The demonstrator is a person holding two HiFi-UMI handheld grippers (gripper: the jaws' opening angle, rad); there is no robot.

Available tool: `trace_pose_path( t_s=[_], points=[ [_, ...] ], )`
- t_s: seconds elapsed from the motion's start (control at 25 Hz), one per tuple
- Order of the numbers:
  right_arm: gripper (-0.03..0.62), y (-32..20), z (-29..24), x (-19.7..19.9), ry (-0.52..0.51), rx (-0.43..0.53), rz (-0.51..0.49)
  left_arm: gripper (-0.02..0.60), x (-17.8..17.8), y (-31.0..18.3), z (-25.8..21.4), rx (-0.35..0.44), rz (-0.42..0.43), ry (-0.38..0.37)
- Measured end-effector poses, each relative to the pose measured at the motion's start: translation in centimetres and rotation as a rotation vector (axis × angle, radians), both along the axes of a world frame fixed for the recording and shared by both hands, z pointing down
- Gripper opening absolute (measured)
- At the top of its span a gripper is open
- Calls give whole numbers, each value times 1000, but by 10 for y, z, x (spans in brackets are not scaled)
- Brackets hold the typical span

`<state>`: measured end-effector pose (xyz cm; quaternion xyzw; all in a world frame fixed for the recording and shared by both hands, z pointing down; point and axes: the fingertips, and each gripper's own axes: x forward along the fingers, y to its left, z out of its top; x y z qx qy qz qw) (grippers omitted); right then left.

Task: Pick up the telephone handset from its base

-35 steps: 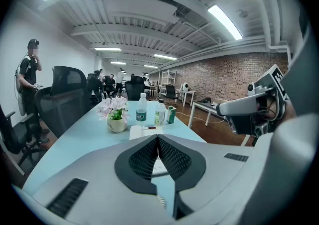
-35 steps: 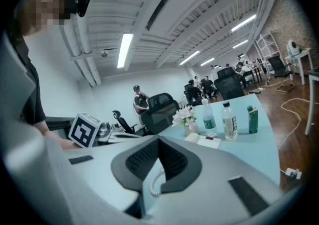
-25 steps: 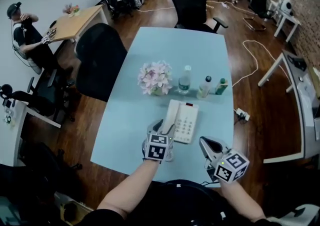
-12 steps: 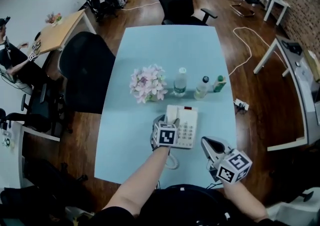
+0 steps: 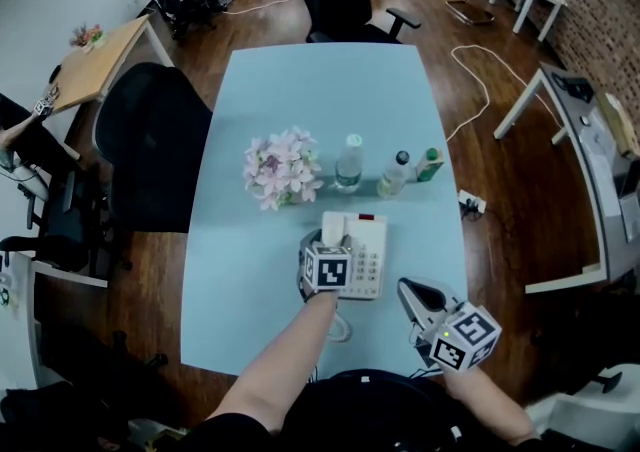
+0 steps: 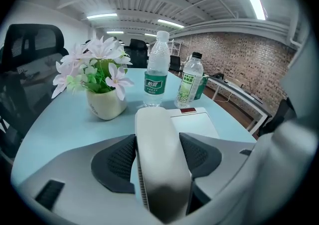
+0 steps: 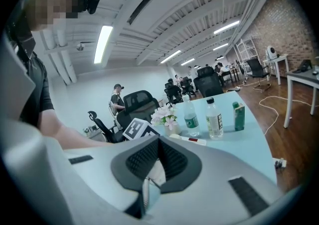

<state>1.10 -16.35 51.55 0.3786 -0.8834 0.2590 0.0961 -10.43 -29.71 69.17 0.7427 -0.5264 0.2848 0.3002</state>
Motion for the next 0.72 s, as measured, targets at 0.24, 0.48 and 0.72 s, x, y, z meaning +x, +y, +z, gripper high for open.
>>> trace_pose_path(
  t_s=[0.24,0.48,0.72],
  points=[
    [14,1,-2,0,-4,4,-4,259,1,-3,-3,9,9,-9],
    [14,4,-5,4,-11,27,-5,241,-4,-1,-4,-12,-34,8],
    [14,10,-13,5,-26,33,-6,236,-1,5,-24,30,-12,-3]
  ],
)
